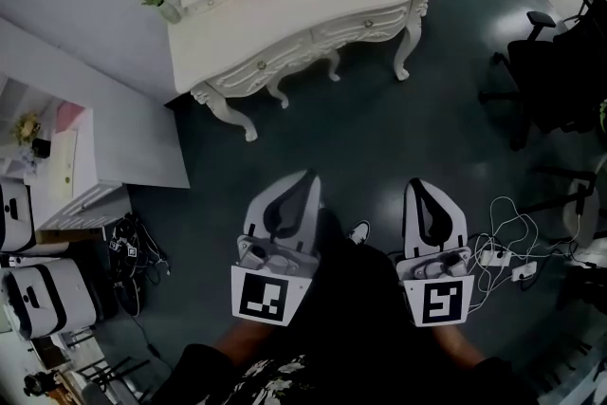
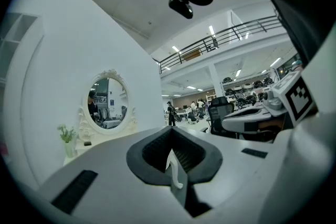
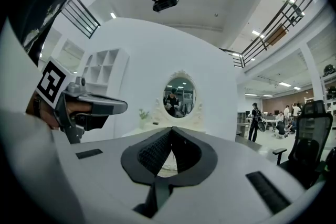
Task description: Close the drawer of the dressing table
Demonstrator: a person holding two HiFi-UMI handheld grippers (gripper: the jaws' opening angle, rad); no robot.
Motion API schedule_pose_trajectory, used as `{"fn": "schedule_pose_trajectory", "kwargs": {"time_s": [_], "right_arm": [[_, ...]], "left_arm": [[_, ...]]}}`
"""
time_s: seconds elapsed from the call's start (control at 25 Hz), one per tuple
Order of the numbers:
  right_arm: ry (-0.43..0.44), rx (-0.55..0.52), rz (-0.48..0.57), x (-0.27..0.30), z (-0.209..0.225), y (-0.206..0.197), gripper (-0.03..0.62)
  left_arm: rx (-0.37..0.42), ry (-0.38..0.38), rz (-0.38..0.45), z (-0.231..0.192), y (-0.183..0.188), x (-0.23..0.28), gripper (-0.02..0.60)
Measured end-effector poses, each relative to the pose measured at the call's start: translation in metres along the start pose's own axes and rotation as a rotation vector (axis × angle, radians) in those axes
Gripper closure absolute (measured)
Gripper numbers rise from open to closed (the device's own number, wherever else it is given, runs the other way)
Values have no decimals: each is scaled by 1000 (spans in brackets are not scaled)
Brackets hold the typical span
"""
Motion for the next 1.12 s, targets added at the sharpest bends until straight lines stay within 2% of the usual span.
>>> {"fn": "schedule_pose_trajectory", "kwargs": {"time_s": [0.32, 0.84, 1.12], "right_arm": [[7, -36, -2, -1, 4, -3, 595], [-10, -59, -8, 28, 19, 2, 595], [-18, -53, -12, 51, 27, 3, 595]], "left_arm": [[21, 41, 22, -7, 3, 3, 580], [18, 45, 44, -25, 7, 32, 580], [28, 45, 29, -40, 6, 51, 580]]}}
Point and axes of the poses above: the fingertips, and each gripper's own axes: x forward along the fingers, z to its right, y out of its top, the point moved 10 cm from there along -x, backward along the fingers, and after that the axes turned 9 degrees about -z, right-handed, at the moved point
